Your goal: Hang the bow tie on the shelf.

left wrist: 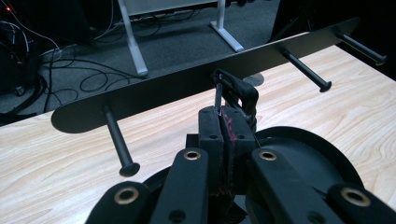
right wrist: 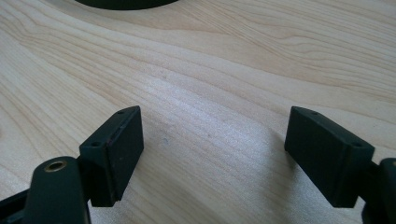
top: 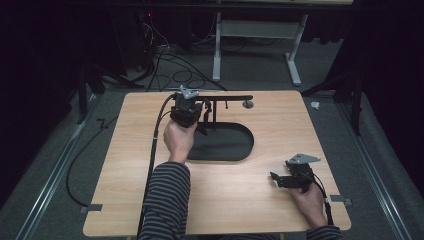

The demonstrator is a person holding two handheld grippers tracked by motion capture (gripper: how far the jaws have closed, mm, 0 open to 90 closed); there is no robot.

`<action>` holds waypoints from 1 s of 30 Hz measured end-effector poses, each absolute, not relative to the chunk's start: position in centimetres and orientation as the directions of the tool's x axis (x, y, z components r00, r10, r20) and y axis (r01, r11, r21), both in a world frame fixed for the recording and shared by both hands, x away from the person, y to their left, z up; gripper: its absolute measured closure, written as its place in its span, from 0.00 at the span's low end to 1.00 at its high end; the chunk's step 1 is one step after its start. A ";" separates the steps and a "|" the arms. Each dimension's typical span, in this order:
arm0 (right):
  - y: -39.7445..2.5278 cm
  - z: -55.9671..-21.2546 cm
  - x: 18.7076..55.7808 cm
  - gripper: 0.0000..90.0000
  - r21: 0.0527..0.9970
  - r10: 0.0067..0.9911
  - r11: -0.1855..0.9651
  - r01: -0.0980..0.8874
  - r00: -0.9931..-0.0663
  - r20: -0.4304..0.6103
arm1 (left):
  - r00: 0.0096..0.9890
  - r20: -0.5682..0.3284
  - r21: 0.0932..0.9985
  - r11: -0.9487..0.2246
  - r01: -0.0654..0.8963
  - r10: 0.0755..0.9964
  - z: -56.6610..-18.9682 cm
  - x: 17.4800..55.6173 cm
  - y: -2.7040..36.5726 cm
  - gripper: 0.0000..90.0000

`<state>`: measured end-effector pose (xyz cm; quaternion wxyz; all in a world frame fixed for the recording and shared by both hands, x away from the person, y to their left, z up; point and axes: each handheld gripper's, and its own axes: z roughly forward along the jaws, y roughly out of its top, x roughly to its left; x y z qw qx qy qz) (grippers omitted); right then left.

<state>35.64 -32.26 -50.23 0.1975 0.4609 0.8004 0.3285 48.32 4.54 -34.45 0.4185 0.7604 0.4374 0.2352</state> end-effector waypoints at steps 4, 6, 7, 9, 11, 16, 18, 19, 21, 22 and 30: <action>-32.3 -50.2 35.6 0.23 0.708 0.868 0.358 0.609 -0.496 -0.012 | 0.501 0.005 0.837 -0.278 0.471 0.865 -34.7 48.4 4.4 0.97; -32.3 -50.2 35.6 0.23 0.708 0.868 0.359 0.608 -0.497 -0.013 | 0.501 0.014 0.836 -0.285 0.468 0.865 -34.7 48.3 4.4 0.96; -32.3 -50.2 35.6 0.23 0.708 0.868 0.359 0.608 -0.497 -0.013 | 0.502 0.013 0.835 -0.286 0.470 0.865 -34.6 48.3 4.4 0.96; -32.3 -50.2 35.6 0.23 0.708 0.868 0.358 0.609 -0.496 -0.012 | 0.504 0.016 0.832 -0.291 0.472 0.864 -34.6 48.2 4.5 0.95; -32.3 -50.2 35.6 0.23 0.708 0.868 0.358 0.609 -0.496 -0.012 | 0.502 0.010 0.832 -0.286 0.475 0.865 -34.5 48.1 4.7 0.92; -32.2 -50.2 35.6 0.23 0.708 0.869 0.357 0.609 -0.495 -0.012 | 0.522 -0.010 0.850 -0.267 0.453 0.853 -34.6 47.5 5.2 0.90; -32.2 -50.2 35.6 0.23 0.709 0.869 0.357 0.609 -0.495 -0.012 | 0.527 -0.014 0.845 -0.271 0.460 0.850 -34.9 47.2 5.4 0.88; -32.2 -50.2 35.6 0.23 0.708 0.869 0.357 0.610 -0.495 -0.012 | 0.529 -0.015 0.840 -0.277 0.467 0.849 -34.9 47.0 5.6 0.87; -32.2 -50.2 35.6 0.23 0.709 0.868 0.358 0.608 -0.496 -0.013 | 0.529 -0.015 0.835 -0.280 0.473 0.849 -34.9 46.8 5.7 0.85; -32.2 -50.2 35.6 0.23 0.709 0.868 0.358 0.608 -0.496 -0.013 | 0.532 -0.018 0.837 -0.278 0.471 0.847 -34.8 46.4 6.0 0.84; -32.3 -50.2 35.6 0.23 0.708 0.868 0.358 0.609 -0.496 -0.013 | 0.535 -0.059 0.849 -0.240 0.471 0.843 -34.0 44.7 8.2 0.80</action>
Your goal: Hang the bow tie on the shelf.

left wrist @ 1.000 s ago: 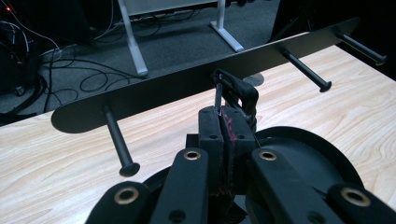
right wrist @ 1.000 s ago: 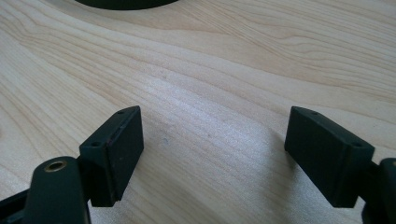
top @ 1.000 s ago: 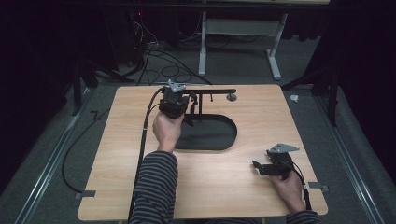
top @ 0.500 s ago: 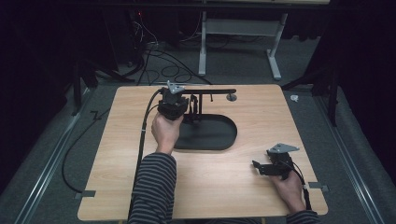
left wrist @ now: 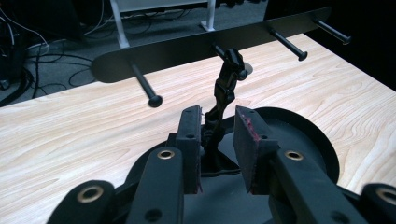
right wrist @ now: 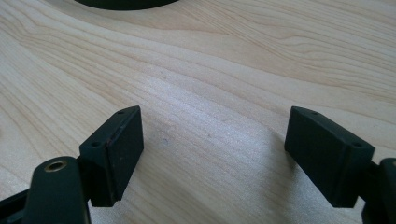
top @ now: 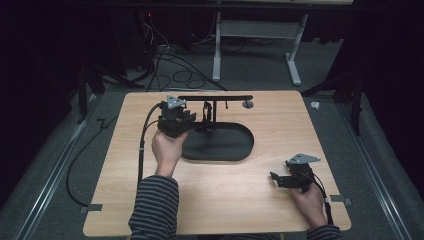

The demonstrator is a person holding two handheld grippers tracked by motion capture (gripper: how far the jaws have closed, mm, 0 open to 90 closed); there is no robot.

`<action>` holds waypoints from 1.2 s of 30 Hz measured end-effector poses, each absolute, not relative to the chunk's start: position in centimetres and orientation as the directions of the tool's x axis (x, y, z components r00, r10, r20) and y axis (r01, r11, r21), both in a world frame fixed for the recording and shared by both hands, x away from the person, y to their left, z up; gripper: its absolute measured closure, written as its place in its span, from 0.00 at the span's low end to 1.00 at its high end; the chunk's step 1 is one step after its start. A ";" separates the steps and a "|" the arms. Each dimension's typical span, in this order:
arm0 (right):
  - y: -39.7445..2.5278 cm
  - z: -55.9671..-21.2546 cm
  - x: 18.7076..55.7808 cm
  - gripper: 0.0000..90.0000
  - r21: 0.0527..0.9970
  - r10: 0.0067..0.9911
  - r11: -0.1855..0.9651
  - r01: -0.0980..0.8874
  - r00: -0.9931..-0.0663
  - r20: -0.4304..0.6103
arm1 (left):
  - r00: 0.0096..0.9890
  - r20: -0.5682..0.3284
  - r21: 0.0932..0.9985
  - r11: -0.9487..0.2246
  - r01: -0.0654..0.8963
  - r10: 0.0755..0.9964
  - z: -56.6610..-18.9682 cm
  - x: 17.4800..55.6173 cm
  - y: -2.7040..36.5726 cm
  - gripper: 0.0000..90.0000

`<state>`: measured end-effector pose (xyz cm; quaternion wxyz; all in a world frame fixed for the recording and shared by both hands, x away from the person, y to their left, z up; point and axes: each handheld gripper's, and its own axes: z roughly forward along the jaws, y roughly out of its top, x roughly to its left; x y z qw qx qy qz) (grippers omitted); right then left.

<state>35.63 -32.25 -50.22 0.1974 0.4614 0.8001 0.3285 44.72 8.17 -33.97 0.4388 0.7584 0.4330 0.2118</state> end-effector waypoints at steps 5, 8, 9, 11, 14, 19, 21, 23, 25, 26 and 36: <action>-32.2 -50.2 35.6 0.23 0.709 0.868 0.358 0.608 -0.496 -0.013 | 0.552 -0.064 0.860 -0.235 0.454 0.832 -33.4 43.8 8.8 0.76; -32.2 -50.2 35.6 0.23 0.708 0.869 0.357 0.609 -0.495 -0.012 | 0.551 -0.077 0.866 -0.219 0.450 0.831 -33.4 43.3 9.3 0.75; -32.2 -50.2 35.6 0.23 0.708 0.868 0.358 0.610 -0.496 -0.012 | 0.551 -0.078 0.865 -0.218 0.452 0.831 -33.4 43.1 9.5 0.74; -32.2 -50.2 35.6 0.23 0.708 0.869 0.357 0.609 -0.496 -0.012 | 0.548 -0.079 0.865 -0.215 0.452 0.833 -33.5 42.8 9.8 0.73; -32.2 -50.2 35.6 0.23 0.708 0.869 0.357 0.609 -0.495 -0.012 | 0.533 -0.050 0.862 -0.234 0.450 0.845 -33.5 42.3 10.2 0.71; -32.2 -50.2 35.6 0.23 0.709 0.868 0.358 0.608 -0.496 -0.013 | 0.527 -0.044 0.871 -0.226 0.436 0.848 -33.4 41.4 11.0 0.68; -32.2 -50.2 35.6 0.23 0.708 0.868 0.358 0.608 -0.496 -0.013 | 0.525 -0.057 0.874 -0.212 0.437 0.849 -33.5 41.1 11.5 0.67; -32.2 -50.2 35.6 0.23 0.707 0.868 0.359 0.610 -0.496 -0.013 | 0.522 -0.069 0.876 -0.199 0.440 0.850 -33.5 40.8 11.9 0.66; -32.2 -50.2 35.6 0.23 0.707 0.868 0.359 0.609 -0.496 -0.013 | 0.520 -0.068 0.872 -0.203 0.446 0.851 -33.5 40.6 12.2 0.65; -32.2 -50.2 35.6 0.23 0.706 0.869 0.358 0.611 -0.495 -0.013 | 0.520 -0.068 0.871 -0.203 0.447 0.852 -33.5 40.5 12.4 0.65; -32.2 -50.2 35.6 0.23 0.707 0.869 0.358 0.610 -0.494 -0.014 | 0.508 -0.085 0.872 -0.183 0.455 0.857 -33.6 38.8 13.9 0.61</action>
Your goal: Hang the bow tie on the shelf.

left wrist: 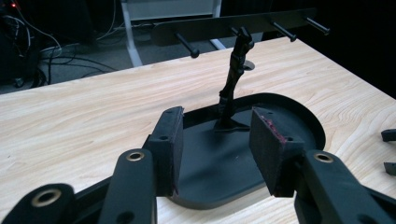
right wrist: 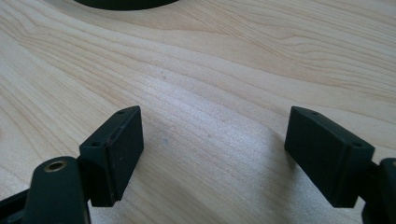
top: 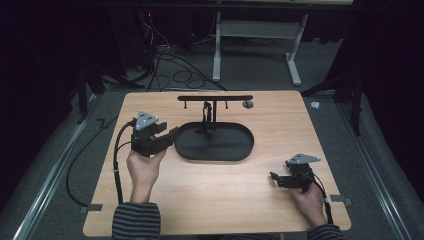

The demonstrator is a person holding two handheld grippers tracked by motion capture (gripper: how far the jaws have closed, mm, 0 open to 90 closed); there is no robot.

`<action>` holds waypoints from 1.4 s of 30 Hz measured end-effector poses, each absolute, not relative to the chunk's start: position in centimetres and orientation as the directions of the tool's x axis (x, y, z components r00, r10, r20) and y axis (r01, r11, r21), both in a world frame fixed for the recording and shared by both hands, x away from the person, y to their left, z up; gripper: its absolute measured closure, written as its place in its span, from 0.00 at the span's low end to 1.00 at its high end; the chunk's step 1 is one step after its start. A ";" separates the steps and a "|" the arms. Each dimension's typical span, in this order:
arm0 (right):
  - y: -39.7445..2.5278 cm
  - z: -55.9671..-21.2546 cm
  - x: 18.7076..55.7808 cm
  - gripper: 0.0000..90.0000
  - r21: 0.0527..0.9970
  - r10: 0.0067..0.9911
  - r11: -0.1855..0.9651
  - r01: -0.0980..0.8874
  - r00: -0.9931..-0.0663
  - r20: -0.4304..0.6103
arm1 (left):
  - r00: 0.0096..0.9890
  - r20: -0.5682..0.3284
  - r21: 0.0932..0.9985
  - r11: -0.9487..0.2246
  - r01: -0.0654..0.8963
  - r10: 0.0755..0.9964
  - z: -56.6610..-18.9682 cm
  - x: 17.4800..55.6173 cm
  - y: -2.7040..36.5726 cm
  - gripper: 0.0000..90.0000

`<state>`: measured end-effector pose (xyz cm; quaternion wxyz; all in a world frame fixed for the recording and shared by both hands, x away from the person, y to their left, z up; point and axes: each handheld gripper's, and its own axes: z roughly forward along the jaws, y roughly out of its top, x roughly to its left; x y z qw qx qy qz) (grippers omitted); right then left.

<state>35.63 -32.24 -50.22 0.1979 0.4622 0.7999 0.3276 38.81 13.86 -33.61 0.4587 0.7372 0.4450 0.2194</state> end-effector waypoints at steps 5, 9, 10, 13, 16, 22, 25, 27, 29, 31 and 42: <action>-32.2 -50.2 35.6 0.23 0.707 0.869 0.358 0.609 -0.495 -0.013 | 0.505 -0.090 0.872 -0.177 0.457 0.859 -33.6 38.2 14.3 0.59; -32.2 -50.2 35.6 0.23 0.707 0.870 0.357 0.610 -0.493 -0.014 | 0.503 -0.091 0.871 -0.176 0.458 0.859 -33.7 37.8 14.7 0.59; -32.2 -50.2 35.7 0.23 0.708 0.869 0.357 0.609 -0.494 -0.014 | 0.500 -0.097 0.874 -0.167 0.457 0.861 -33.8 37.6 14.9 0.58; -32.2 -50.2 35.7 0.23 0.707 0.869 0.358 0.610 -0.494 -0.015 | 0.493 -0.106 0.875 -0.154 0.458 0.864 -33.9 37.3 15.3 0.58; -32.2 -50.2 35.7 0.23 0.707 0.869 0.358 0.610 -0.494 -0.015 | 0.487 -0.109 0.876 -0.148 0.459 0.866 -34.0 36.9 15.7 0.57; -32.2 -50.2 35.7 0.23 0.708 0.869 0.359 0.608 -0.495 -0.016 | 0.481 -0.108 0.876 -0.146 0.459 0.870 -34.1 36.1 16.4 0.56; -32.2 -50.2 35.7 0.23 0.708 0.869 0.359 0.608 -0.495 -0.016 | 0.477 -0.105 0.873 -0.149 0.464 0.873 -34.2 35.6 16.7 0.55; -32.2 -50.2 35.7 0.23 0.708 0.869 0.359 0.608 -0.495 -0.016 | 0.475 -0.104 0.874 -0.147 0.463 0.874 -34.2 35.4 17.0 0.55; -32.2 -50.2 35.7 0.23 0.708 0.869 0.359 0.608 -0.495 -0.016 | 0.471 -0.104 0.874 -0.146 0.464 0.876 -34.3 35.1 17.2 0.55; -32.2 -50.2 35.7 0.23 0.708 0.869 0.359 0.608 -0.495 -0.016 | 0.464 -0.112 0.874 -0.135 0.466 0.879 -34.5 34.8 17.6 0.54; -32.2 -50.2 35.7 0.23 0.708 0.869 0.359 0.608 -0.495 -0.016 | 0.444 -0.128 0.884 -0.101 0.456 0.887 -34.9 33.1 19.1 0.53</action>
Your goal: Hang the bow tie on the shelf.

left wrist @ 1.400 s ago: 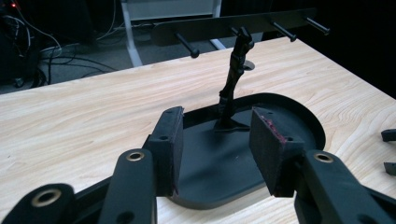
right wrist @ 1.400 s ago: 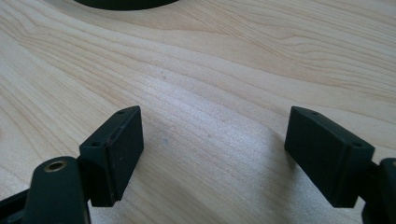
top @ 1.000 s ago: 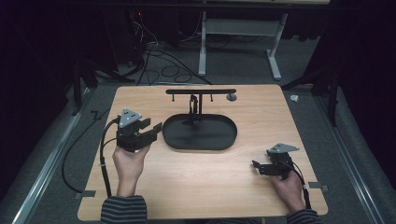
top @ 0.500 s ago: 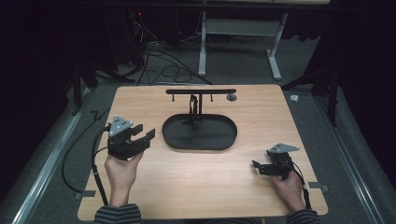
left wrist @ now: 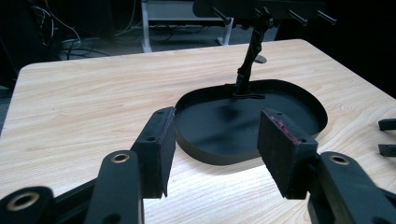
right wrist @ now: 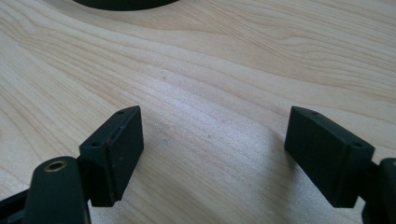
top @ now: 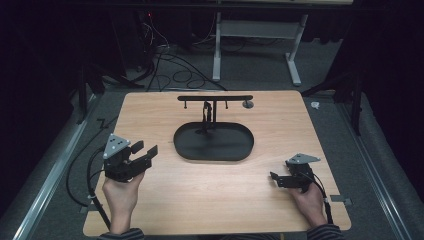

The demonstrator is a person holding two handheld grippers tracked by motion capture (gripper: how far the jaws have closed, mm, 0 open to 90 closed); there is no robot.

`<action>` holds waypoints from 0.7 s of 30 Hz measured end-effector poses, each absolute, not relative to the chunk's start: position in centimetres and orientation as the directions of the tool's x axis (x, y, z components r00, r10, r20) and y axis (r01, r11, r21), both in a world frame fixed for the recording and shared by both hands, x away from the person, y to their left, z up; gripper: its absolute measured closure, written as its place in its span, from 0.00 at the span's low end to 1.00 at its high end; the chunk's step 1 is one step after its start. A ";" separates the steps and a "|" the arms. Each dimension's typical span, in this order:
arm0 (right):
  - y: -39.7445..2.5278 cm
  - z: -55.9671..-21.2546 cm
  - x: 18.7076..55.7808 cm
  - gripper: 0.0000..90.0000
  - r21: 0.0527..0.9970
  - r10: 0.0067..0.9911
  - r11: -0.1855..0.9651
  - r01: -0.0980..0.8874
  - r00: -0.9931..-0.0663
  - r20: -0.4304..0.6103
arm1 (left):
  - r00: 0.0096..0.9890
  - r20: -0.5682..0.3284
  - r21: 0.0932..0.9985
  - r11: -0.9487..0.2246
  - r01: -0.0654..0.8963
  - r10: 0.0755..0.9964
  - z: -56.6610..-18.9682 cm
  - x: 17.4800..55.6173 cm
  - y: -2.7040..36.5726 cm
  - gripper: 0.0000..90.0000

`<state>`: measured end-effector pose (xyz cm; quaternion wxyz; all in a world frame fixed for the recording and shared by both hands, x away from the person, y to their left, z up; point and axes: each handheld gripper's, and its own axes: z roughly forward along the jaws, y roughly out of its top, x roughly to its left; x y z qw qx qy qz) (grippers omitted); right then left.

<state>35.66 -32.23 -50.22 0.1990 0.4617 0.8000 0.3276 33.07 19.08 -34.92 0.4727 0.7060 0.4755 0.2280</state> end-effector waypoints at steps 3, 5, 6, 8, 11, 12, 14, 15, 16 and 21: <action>-32.2 -50.2 35.7 0.23 0.707 0.869 0.358 0.610 -0.494 -0.015 | 0.442 -0.130 0.885 -0.098 0.456 0.888 -35.1 32.8 19.3 0.53; -32.2 -50.2 35.7 0.23 0.707 0.870 0.358 0.610 -0.494 -0.015 | 0.438 -0.137 0.884 -0.089 0.458 0.888 -35.4 32.5 19.5 0.52; -32.2 -50.2 35.7 0.23 0.707 0.869 0.358 0.610 -0.494 -0.015 | 0.436 -0.140 0.884 -0.086 0.460 0.889 -35.6 32.4 19.6 0.52; -32.2 -50.2 35.7 0.23 0.707 0.869 0.358 0.610 -0.494 -0.015 | 0.433 -0.143 0.882 -0.084 0.463 0.890 -35.8 32.2 19.7 0.52; -32.2 -50.2 35.7 0.23 0.707 0.869 0.358 0.610 -0.494 -0.015 | 0.429 -0.149 0.882 -0.077 0.465 0.891 -36.0 31.9 19.9 0.52; -32.2 -50.2 35.6 0.23 0.707 0.870 0.358 0.610 -0.494 -0.015 | 0.427 -0.148 0.882 -0.077 0.465 0.892 -36.0 31.8 20.0 0.52; -32.2 -50.2 35.7 0.23 0.707 0.869 0.358 0.609 -0.494 -0.015 | 0.424 -0.148 0.882 -0.075 0.466 0.894 -36.1 31.7 20.0 0.52; -32.2 -50.2 35.7 0.23 0.707 0.869 0.358 0.610 -0.494 -0.015 | 0.424 -0.148 0.882 -0.075 0.466 0.894 -36.1 31.7 20.0 0.51; -32.2 -50.2 35.6 0.23 0.707 0.870 0.357 0.610 -0.493 -0.014 | 0.422 -0.149 0.881 -0.074 0.468 0.894 -36.3 31.6 20.1 0.51; -32.2 -50.2 35.7 0.23 0.707 0.870 0.358 0.610 -0.494 -0.015 | 0.416 -0.151 0.875 -0.075 0.479 0.897 -36.8 31.4 20.2 0.51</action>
